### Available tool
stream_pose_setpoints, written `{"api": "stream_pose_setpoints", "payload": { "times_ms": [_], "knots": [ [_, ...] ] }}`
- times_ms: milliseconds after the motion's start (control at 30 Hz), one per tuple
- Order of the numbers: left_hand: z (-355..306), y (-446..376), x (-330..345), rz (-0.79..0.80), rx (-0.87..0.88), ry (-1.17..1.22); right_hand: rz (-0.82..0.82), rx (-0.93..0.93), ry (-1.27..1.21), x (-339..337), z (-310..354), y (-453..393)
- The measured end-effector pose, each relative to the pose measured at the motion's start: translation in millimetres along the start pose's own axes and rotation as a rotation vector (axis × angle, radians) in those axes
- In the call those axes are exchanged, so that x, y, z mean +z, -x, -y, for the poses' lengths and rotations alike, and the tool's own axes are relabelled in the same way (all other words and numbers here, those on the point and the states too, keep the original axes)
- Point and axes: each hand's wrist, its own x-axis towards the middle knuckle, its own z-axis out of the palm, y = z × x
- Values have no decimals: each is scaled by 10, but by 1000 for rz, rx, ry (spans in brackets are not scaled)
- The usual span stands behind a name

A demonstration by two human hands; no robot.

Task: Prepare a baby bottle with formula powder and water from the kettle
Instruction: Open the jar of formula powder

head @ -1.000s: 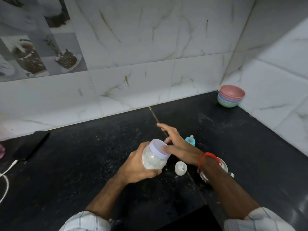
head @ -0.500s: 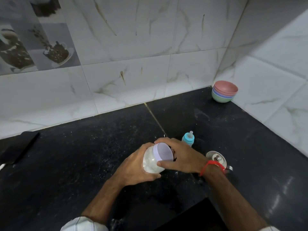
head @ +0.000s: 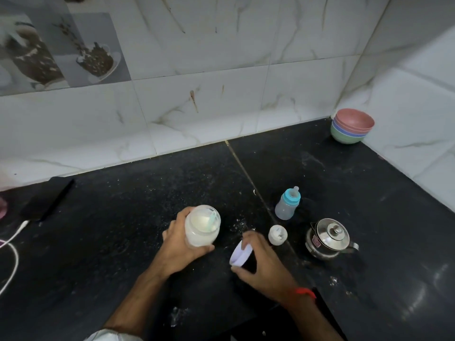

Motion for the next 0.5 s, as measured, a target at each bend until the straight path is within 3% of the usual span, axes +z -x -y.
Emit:
{"api": "stream_pose_setpoints", "payload": {
  "times_ms": [67,167,267,433,500],
  "knots": [
    [-25,25,-5,-17,8,21,43,58,80,248,-194,110],
    [-88,54,42,-4,45,19,26,-23,210,503,-464,190],
    [-145,86,97,-2,79,13,-4,4,129,466,-421,205],
    [-253,132,136,42,149,-94,-397,-122,27,-53,153,103],
    [-302,144,167,78,194,-162,-435,-189,103,-237,317,-16]
  ]
}}
